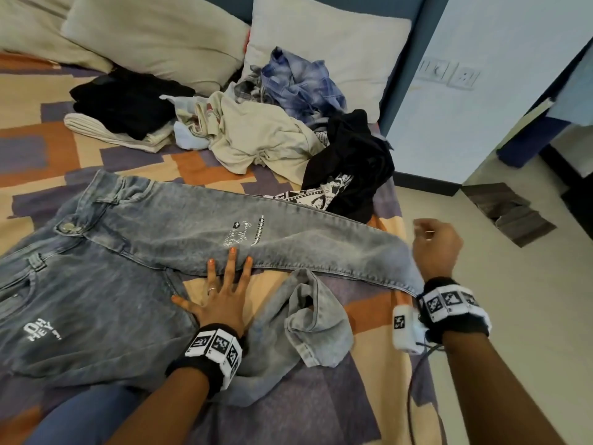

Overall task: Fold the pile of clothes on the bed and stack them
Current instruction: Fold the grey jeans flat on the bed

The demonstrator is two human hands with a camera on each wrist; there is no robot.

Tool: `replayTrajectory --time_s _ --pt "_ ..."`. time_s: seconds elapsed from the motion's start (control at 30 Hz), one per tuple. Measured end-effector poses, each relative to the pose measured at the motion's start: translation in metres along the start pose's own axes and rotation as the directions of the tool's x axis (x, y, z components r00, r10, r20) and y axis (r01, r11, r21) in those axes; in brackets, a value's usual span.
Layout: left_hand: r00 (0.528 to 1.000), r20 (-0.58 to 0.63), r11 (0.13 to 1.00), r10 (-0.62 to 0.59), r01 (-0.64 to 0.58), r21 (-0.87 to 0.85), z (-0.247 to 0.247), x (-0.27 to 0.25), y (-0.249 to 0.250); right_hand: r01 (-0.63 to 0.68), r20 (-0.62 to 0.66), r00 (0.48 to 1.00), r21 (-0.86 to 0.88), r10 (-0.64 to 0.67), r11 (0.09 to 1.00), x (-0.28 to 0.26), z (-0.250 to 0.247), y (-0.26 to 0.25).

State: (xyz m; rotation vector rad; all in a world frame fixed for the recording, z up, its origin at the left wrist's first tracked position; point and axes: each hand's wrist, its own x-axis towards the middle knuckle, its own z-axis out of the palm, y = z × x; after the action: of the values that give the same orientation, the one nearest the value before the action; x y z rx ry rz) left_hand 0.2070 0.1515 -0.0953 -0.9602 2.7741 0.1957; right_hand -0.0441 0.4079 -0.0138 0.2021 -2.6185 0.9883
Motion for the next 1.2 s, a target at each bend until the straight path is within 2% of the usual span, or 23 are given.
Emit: replayTrajectory --time_s 0.07,0.1,0.13,0.2,0.23,0.27,0.33,0.4,0.47,0.57,0.63,0.7,0.8,0.9,0.97,1.03,1.1,1.17,1.2 --pt "1.0 0.008 1.0 0.013 -0.013 -0.019 0.0 0.0 -0.002 0.116 0.158 0.978 0.127 -0.135 0.985 -0.04 0.002 -0.022" --pt "1.0 0.01 0.999 0.017 -0.017 -0.028 -0.001 -0.001 -0.002 0.12 0.242 0.955 0.216 -0.172 0.969 -0.064 0.0 -0.034" --pt "1.0 0.01 0.999 0.02 -0.019 -0.037 -0.002 -0.003 -0.003 0.075 0.335 0.925 0.301 -0.179 0.951 -0.089 -0.004 -0.047" --pt "1.0 0.008 0.998 0.023 -0.022 -0.06 -0.005 -0.009 -0.004 -0.099 0.509 0.849 0.423 -0.145 0.901 -0.14 -0.009 -0.067" --pt "1.0 0.005 0.997 0.02 -0.02 -0.073 -0.006 -0.012 -0.004 -0.157 0.559 0.818 0.444 -0.136 0.882 -0.164 -0.008 -0.073" --pt "1.0 0.007 0.996 0.02 -0.02 -0.083 -0.008 -0.016 -0.004 -0.144 0.572 0.809 0.422 -0.14 0.895 -0.185 -0.008 -0.077" --pt "0.999 0.048 0.992 0.01 -0.004 -0.122 -0.015 -0.023 -0.006 -0.049 0.567 0.819 0.233 -0.095 0.971 -0.219 -0.001 -0.072" --pt "0.994 0.112 0.982 -0.007 0.028 -0.184 -0.025 -0.033 -0.007 -0.077 0.512 0.859 0.118 0.006 0.99 -0.233 0.006 -0.068" --pt "0.992 0.127 0.965 -0.01 0.043 -0.257 -0.033 -0.051 -0.01 -0.154 0.424 0.903 0.174 0.067 0.973 -0.235 0.0 -0.072" --pt "0.996 0.09 0.944 -0.016 0.045 -0.327 -0.029 -0.077 -0.019 -0.165 0.279 0.955 0.233 0.097 0.958 -0.222 -0.024 -0.073" --pt "0.998 0.058 0.917 -0.017 0.038 -0.398 -0.023 -0.09 -0.024 -0.207 0.139 0.976 0.341 0.169 0.917 -0.211 -0.05 -0.068" --pt "0.998 0.059 0.892 0.01 0.018 -0.452 -0.022 -0.102 -0.023 -0.258 -0.01 0.953 0.501 0.303 0.826 -0.2 -0.082 -0.061" --pt "0.989 0.062 0.919 0.133 -0.1 -0.382 -0.027 -0.11 -0.016 -0.267 -0.154 0.842 0.714 0.517 0.648 -0.179 -0.132 -0.039" --pt "0.961 0.055 0.906 0.271 -0.235 -0.353 -0.029 -0.108 -0.01 -0.386 -0.047 0.69 0.819 0.722 0.423 -0.172 -0.171 -0.009" --pt "0.958 0.015 0.906 0.287 -0.267 -0.329 -0.033 -0.109 -0.004 -0.502 -0.008 0.638 0.754 0.77 0.423 -0.18 -0.179 0.014" --pt "0.946 -0.073 0.878 0.317 -0.322 -0.354 -0.041 -0.112 0.007 -0.562 -0.032 0.64 0.662 0.767 0.497 -0.196 -0.173 0.034" --pt "0.921 -0.191 0.838 0.34 -0.389 -0.384 -0.049 -0.116 0.018 -0.601 -0.025 0.686 0.545 0.727 0.585 -0.219 -0.159 0.042" --pt "0.866 -0.301 0.753 0.399 -0.497 -0.431 -0.06 -0.116 0.021 -0.627 0.063 0.743 0.413 0.666 0.661 -0.237 -0.137 0.04" --pt "0.828 -0.307 0.695 0.469 -0.561 -0.451 -0.065 -0.118 0.024 -0.641 0.133 0.752 0.371 0.645 0.671 -0.248 -0.127 0.043"
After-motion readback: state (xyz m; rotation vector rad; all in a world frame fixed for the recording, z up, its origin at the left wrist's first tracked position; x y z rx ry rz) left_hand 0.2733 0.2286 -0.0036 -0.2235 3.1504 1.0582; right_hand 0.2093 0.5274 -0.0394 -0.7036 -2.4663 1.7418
